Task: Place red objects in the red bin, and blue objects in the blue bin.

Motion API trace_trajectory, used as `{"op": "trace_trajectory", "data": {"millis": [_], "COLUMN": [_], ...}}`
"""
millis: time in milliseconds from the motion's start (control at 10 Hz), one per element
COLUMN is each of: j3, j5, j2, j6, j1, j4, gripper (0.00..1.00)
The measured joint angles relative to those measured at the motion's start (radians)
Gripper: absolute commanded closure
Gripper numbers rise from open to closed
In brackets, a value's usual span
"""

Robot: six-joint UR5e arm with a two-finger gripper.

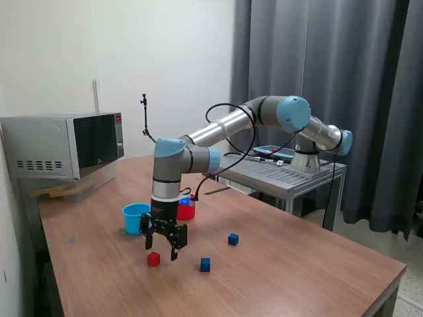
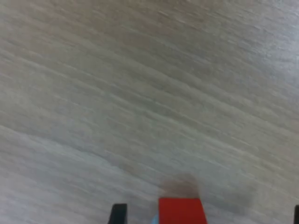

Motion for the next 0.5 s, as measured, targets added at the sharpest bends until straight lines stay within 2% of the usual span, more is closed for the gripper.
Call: {"op": "trace_trajectory", "data": {"millis": [300, 500], "j3": [0.001, -0.003], "j5": [0.001, 0.032], "j2": [0.0, 0.0], "j6": [0.013, 0.02], "j1": [0.0, 0.001], "j4": [0.0, -0.002], "gripper": [0.0, 0.0]}}
